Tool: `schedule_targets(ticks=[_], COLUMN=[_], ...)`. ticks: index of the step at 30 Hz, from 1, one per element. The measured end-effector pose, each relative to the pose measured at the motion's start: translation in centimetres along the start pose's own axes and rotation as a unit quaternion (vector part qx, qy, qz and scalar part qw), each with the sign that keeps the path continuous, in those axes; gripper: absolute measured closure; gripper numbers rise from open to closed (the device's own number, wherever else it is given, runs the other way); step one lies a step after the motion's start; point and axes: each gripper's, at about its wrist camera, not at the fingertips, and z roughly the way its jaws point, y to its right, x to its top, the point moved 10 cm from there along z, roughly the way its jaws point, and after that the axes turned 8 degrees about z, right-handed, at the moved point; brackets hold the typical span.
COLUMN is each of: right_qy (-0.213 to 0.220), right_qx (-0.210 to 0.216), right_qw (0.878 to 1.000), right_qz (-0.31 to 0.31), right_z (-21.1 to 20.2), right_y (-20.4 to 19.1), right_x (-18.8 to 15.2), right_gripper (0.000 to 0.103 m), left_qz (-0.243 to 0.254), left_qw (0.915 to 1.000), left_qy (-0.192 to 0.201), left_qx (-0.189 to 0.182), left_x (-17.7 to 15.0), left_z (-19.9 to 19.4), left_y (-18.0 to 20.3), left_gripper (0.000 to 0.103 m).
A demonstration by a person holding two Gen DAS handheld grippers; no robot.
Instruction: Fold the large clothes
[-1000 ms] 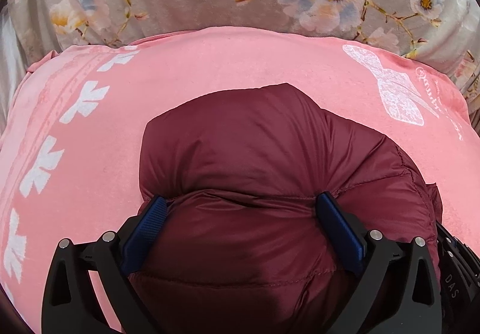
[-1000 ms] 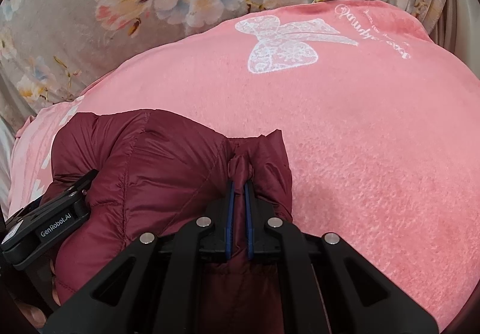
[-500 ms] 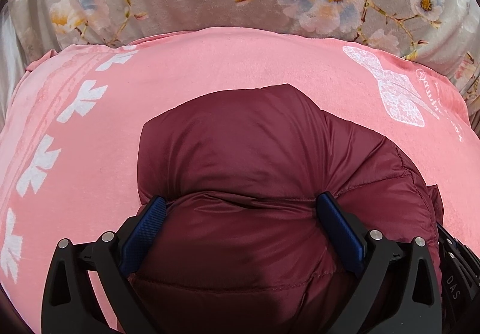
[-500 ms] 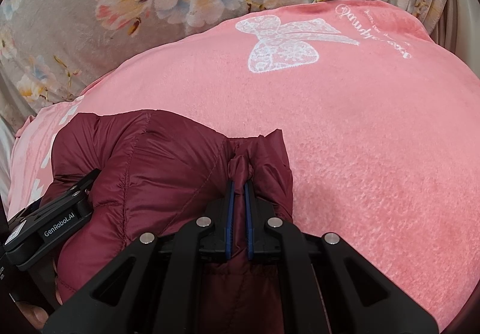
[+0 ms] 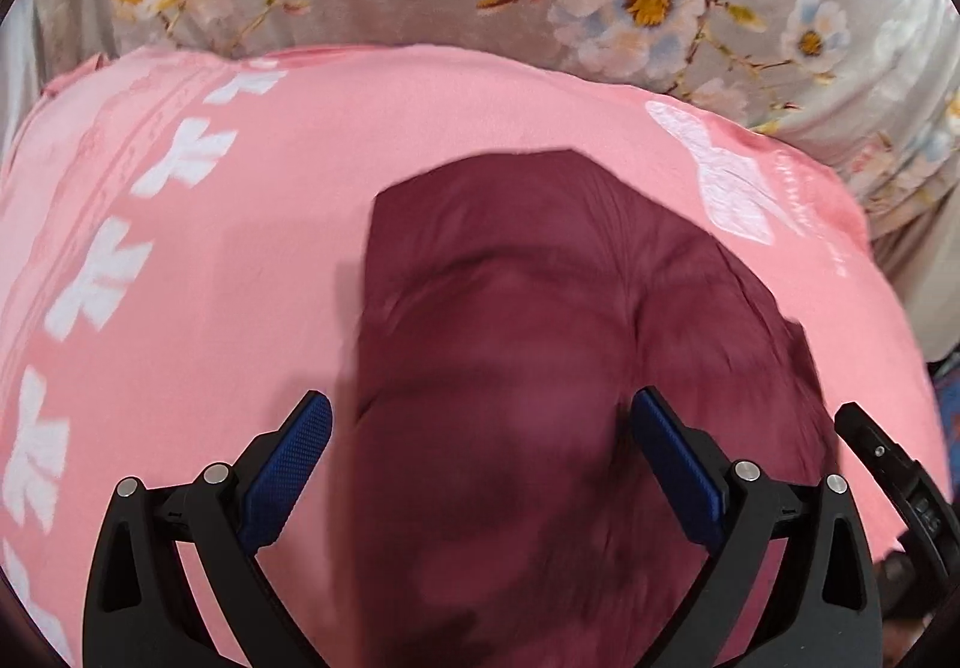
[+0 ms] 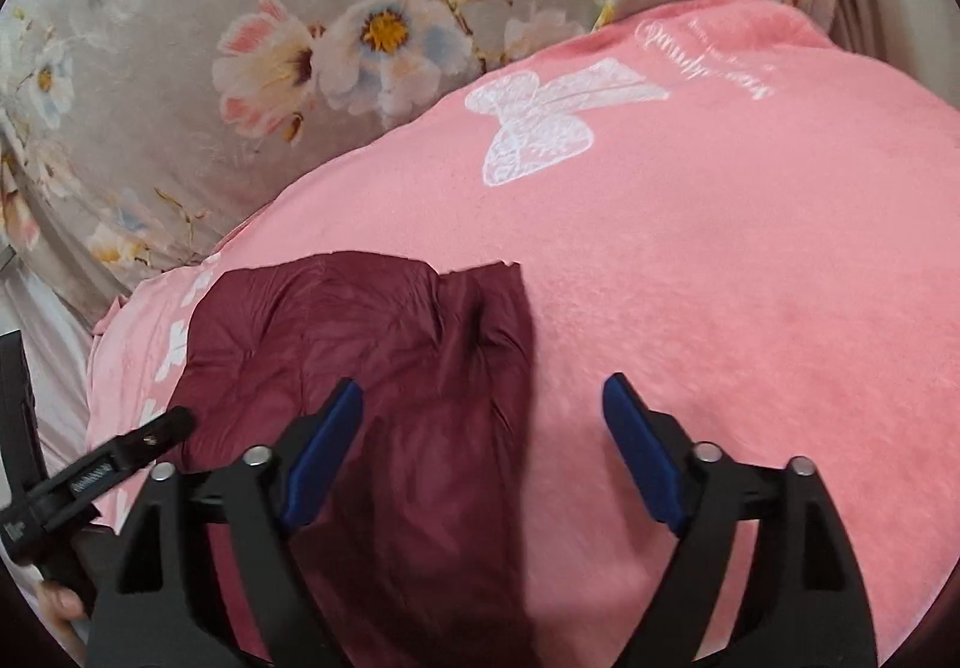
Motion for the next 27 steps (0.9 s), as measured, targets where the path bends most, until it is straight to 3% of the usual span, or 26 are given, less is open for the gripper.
schedule_targets(ticks=[1, 8, 13, 21, 24, 27], right_qy=[-0.013, -0.085, -0.077, -0.087, -0.098, -0.103], right_qx=[0.005, 0.054, 0.077, 0.122, 0.135, 0.150], right_qw=[1.000, 0.994, 0.993, 0.988, 0.985, 0.982], right_qz=[0.000, 0.034, 0.042, 0.041, 0.037, 0.044], right_z=[-0.5, -0.1, 0.2, 1.5, 2.1, 2.1], right_y=[0.2, 0.2, 0.0, -1.6, -2.5, -3.0], right_x=[-0.8, -5.3, -5.8, -5.7, -5.8, -5.8], right_gripper=[0.011, 0.011, 0.010, 0.010, 0.025, 0.051], left_qz=[0.000, -0.029, -0.061, -0.046, -0.044, -0.025], left_qw=[0.9999, 0.9979, 0.9917, 0.9909, 0.9913, 0.9938], left_qy=[-0.006, -0.052, -0.063, -0.050, -0.036, -0.014], left_qx=[-0.008, -0.027, -0.094, -0.116, -0.119, -0.108], left_x=[-0.8, -6.5, -7.1, -6.2, -6.0, -5.3], left_z=[-0.4, -0.7, 0.4, 1.5, 1.2, 0.5], left_y=[-0.1, -1.3, 0.2, 2.3, 2.2, 2.3], left_gripper=[0.005, 0.005, 0.005, 0.005, 0.009, 0.030])
